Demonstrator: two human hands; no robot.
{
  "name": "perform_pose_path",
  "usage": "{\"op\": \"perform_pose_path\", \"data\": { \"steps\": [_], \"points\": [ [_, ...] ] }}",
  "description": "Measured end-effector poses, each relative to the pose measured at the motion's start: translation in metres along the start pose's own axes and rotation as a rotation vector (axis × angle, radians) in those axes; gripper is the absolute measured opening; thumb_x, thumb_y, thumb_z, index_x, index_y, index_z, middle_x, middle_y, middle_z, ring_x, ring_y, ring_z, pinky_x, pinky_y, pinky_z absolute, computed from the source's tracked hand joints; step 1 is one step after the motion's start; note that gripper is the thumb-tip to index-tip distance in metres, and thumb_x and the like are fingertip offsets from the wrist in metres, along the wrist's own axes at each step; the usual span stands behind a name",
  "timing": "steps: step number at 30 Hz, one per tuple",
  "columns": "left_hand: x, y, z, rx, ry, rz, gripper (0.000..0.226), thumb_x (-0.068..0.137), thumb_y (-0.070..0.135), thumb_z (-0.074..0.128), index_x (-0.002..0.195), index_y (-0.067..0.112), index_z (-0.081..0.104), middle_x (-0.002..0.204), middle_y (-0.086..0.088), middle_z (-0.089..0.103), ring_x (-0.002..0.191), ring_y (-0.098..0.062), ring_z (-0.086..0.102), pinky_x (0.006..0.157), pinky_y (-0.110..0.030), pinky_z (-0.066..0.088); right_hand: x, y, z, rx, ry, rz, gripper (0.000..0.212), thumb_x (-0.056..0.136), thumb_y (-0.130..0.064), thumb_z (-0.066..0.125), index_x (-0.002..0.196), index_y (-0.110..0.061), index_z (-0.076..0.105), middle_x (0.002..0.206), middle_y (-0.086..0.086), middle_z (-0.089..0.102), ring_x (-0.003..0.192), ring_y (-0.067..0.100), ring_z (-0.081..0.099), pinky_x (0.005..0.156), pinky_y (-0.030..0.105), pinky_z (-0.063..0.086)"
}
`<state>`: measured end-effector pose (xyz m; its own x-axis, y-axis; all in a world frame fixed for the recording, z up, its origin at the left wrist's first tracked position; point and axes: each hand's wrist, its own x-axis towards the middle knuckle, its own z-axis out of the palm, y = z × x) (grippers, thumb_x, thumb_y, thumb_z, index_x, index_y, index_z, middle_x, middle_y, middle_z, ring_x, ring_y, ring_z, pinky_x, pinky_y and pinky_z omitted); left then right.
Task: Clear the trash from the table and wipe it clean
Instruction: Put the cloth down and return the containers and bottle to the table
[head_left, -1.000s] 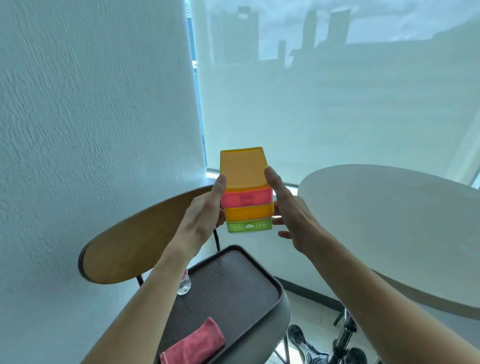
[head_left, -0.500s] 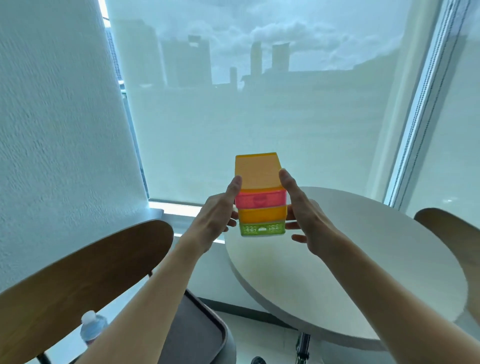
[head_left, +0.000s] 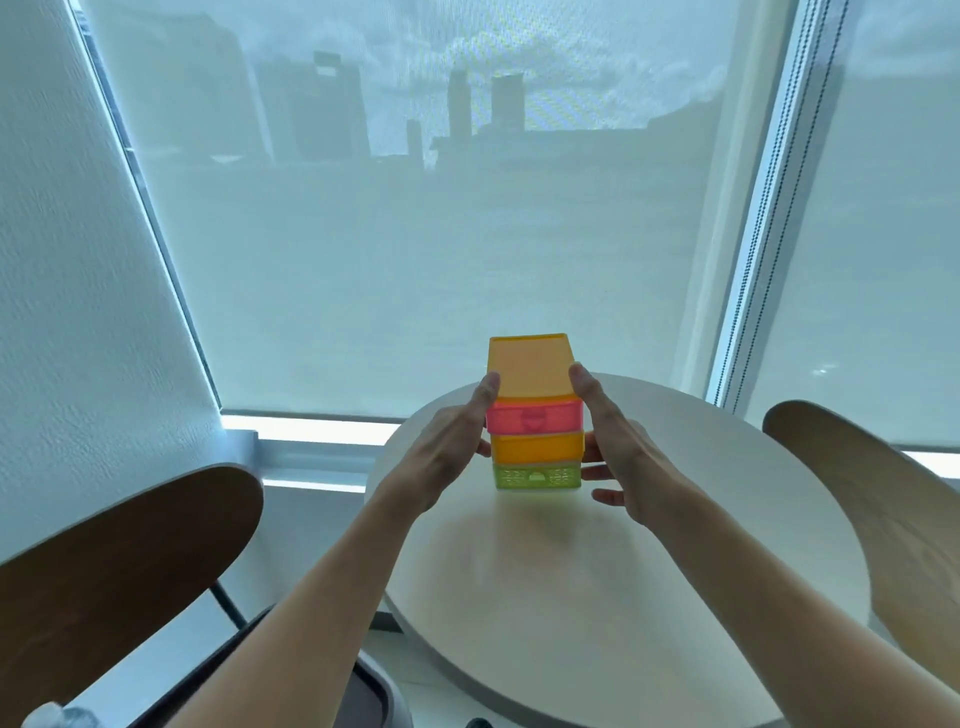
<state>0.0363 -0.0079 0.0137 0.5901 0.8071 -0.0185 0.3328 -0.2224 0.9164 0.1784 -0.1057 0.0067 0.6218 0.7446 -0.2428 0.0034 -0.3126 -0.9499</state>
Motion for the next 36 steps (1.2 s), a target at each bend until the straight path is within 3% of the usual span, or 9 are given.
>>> {"op": "perform_pose_path", "data": {
  "steps": [4,6,9,11,14,18,23,29,36],
  "points": [
    [0.010,-0.007,0.004,0.044,-0.004,-0.022,0.065,0.091,0.074,0.023,0.099,0.028,0.068,0.102,-0.014,0.069,0.066,-0.011,0.046,0.079,-0.035,0.035,0.009,0.006,-0.003,-0.007,0.019,0.051,0.112,0.049,-0.101,0.039,0.112,-0.013,0.067,0.105,0.008,0.068,0.096,0.024,0.062,0.073,0.037,0.045],
    [0.014,-0.011,0.004,0.063,-0.015,-0.027,0.074,0.084,0.081,0.025,0.106,0.027,0.070,0.101,-0.011,0.070,0.069,-0.011,0.048,0.077,-0.033,0.036,0.012,0.010,-0.006,-0.013,0.039,0.042,0.113,0.049,-0.100,0.036,0.109,-0.009,0.064,0.105,0.010,0.064,0.096,0.026,0.061,0.076,0.038,0.046],
    [0.017,-0.024,0.001,0.098,-0.031,0.007,0.089,0.061,0.094,0.040,0.111,0.027,0.069,0.105,-0.001,0.069,0.091,-0.011,0.060,0.084,-0.032,0.044,0.014,0.016,-0.015,-0.078,0.082,-0.073,0.118,0.059,-0.096,0.027,0.116,0.002,0.061,0.094,0.009,0.061,0.087,0.026,0.058,0.083,0.041,0.045],
    [0.018,-0.033,0.000,0.162,-0.019,0.041,0.080,0.059,0.084,0.063,0.118,0.030,0.065,0.105,0.004,0.067,0.100,-0.010,0.062,0.084,-0.029,0.047,0.011,0.024,-0.023,-0.144,0.073,-0.173,0.114,0.065,-0.089,0.026,0.121,0.005,0.058,0.093,0.006,0.061,0.082,0.023,0.057,0.084,0.041,0.045],
    [0.022,-0.043,0.002,0.316,0.044,0.085,0.068,0.065,0.058,0.081,0.124,0.031,0.062,0.099,0.009,0.065,0.093,-0.003,0.060,0.071,-0.019,0.042,0.008,0.038,-0.027,-0.270,-0.007,-0.275,0.091,0.076,-0.078,0.032,0.123,-0.005,0.061,0.101,0.008,0.064,0.087,0.016,0.060,0.082,0.038,0.046],
    [0.029,-0.050,0.004,0.341,0.104,0.139,0.054,0.067,0.049,0.083,0.116,0.032,0.068,0.090,0.015,0.068,0.091,-0.005,0.062,0.074,-0.024,0.044,0.021,0.054,-0.023,-0.529,0.037,-0.386,0.060,0.087,-0.058,0.059,0.135,-0.023,0.056,0.106,-0.007,0.063,0.090,0.007,0.061,0.080,0.027,0.047],
    [0.039,-0.050,0.005,0.343,0.117,0.181,0.038,0.071,0.041,0.083,0.107,0.035,0.073,0.081,0.018,0.071,0.087,-0.006,0.065,0.083,-0.032,0.050,0.033,0.049,-0.015,-0.547,0.073,-0.476,0.027,0.091,-0.043,0.063,0.112,-0.029,0.072,0.085,-0.014,0.064,0.072,0.000,0.055,0.075,0.027,0.046],
    [0.061,-0.048,0.005,0.364,0.125,0.189,0.035,0.075,0.038,0.081,0.109,0.033,0.074,0.081,0.017,0.071,0.083,-0.006,0.063,0.083,-0.032,0.051,0.058,0.039,-0.011,-0.597,0.079,-0.468,0.025,0.092,-0.041,0.062,0.110,-0.027,0.073,0.090,-0.007,0.067,0.086,0.014,0.061,0.083,0.035,0.050],
    [0.095,-0.045,0.006,0.387,0.111,0.199,0.028,0.078,0.037,0.078,0.106,0.035,0.073,0.085,0.015,0.071,0.086,-0.007,0.065,0.079,-0.030,0.051,0.091,0.028,-0.008,-0.579,0.085,-0.453,0.027,0.093,-0.037,0.061,0.110,-0.020,0.072,0.094,-0.002,0.069,0.087,0.018,0.063,0.079,0.034,0.050]
  ]
}}
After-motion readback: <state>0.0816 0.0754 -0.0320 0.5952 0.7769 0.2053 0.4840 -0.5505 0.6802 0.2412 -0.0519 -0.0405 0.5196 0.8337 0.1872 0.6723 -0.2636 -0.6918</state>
